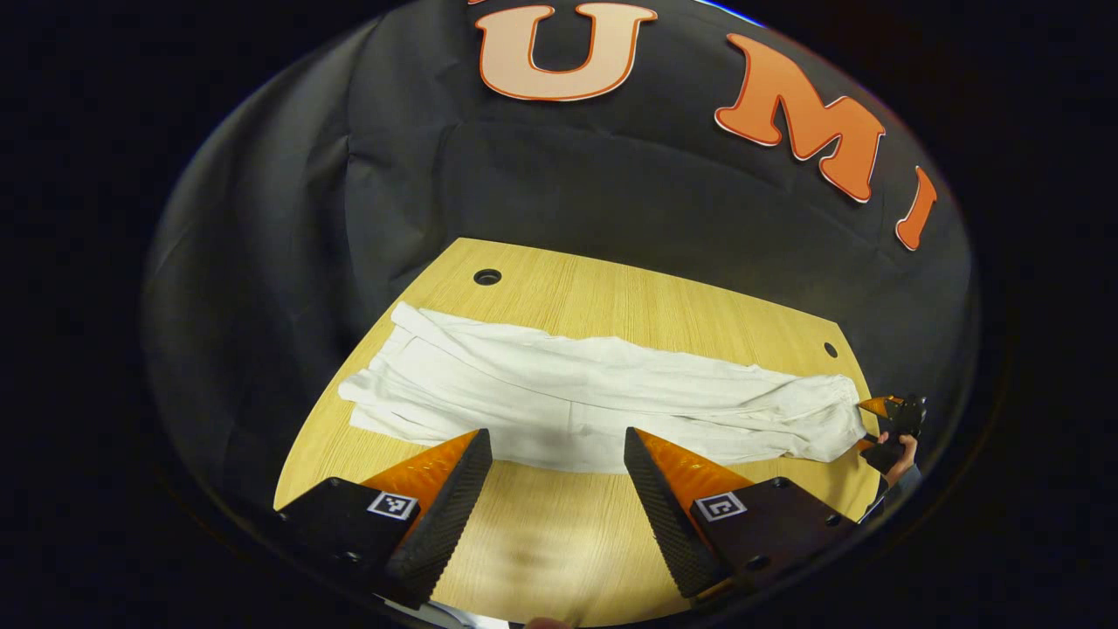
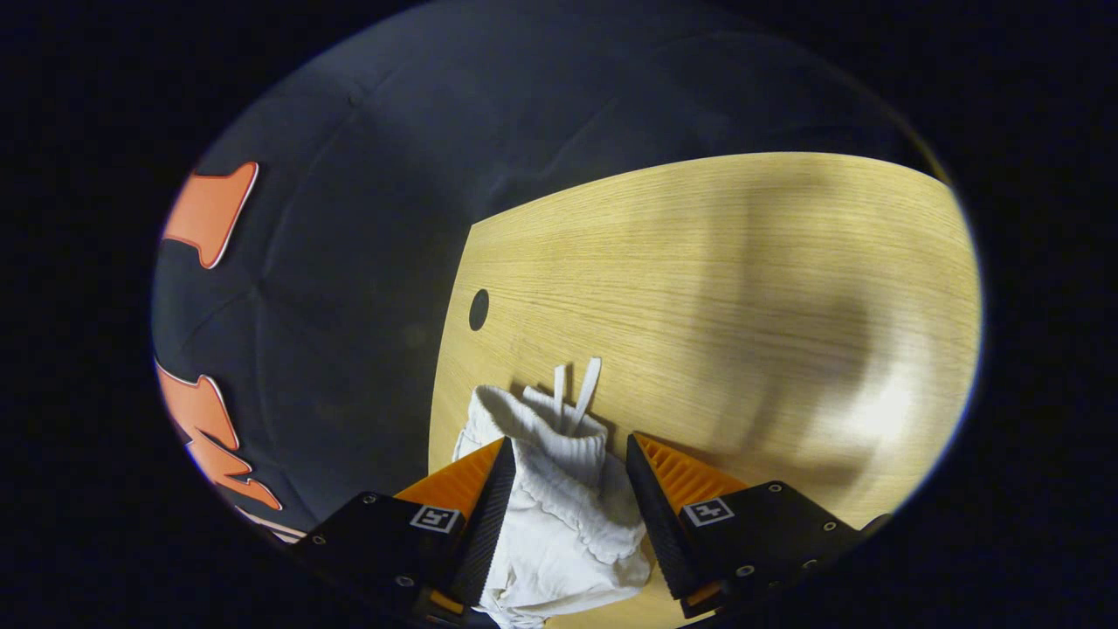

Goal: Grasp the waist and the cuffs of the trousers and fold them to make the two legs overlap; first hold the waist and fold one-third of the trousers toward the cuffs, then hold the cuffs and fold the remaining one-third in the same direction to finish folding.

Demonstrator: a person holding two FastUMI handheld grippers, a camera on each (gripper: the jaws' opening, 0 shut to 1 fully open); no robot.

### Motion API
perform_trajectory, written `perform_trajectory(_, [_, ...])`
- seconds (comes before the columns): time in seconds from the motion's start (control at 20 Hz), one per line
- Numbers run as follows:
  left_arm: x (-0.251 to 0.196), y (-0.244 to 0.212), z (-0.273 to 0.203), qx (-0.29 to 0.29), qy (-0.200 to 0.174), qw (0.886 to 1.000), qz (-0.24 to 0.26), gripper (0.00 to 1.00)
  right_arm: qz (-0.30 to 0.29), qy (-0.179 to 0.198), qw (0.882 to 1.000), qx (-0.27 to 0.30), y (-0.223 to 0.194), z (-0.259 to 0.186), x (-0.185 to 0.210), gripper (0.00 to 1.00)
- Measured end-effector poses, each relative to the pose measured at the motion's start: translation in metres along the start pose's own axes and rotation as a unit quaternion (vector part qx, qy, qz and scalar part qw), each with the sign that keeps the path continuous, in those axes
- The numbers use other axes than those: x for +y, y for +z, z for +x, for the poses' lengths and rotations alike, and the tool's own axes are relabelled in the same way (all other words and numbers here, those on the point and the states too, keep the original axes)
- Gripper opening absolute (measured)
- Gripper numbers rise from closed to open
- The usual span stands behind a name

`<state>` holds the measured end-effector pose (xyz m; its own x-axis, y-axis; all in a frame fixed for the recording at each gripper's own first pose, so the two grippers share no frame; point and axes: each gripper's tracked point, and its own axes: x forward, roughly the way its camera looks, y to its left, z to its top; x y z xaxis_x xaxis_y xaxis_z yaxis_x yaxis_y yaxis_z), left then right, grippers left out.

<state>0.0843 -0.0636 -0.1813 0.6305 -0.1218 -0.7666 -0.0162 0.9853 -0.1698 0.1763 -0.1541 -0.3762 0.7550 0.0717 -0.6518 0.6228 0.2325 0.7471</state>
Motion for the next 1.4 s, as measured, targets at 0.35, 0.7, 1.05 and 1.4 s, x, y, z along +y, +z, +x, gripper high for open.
perform_trajectory(0.35, [-0.001,-0.011,0.001,0.012,0.011,1.000,-0.020,0.99,-0.009,0.017,1.000,0.013,-0.003,0.002,-0.014,0.23])
perform_trajectory(0.7, [-0.003,-0.014,0.001,0.012,-0.002,1.000,-0.028,0.99,-0.014,0.125,0.992,0.024,-0.010,-0.031,0.041,0.10])
perform_trajectory(1.05, [-0.003,-0.013,0.005,0.010,-0.030,0.999,-0.035,1.00,-0.027,0.176,0.983,0.051,-0.052,-0.074,0.088,0.10])
perform_trajectory(1.4, [0.035,-0.010,-0.005,0.000,-0.033,0.999,-0.037,1.00,-0.058,0.222,0.970,0.073,-0.114,-0.113,0.146,0.10])
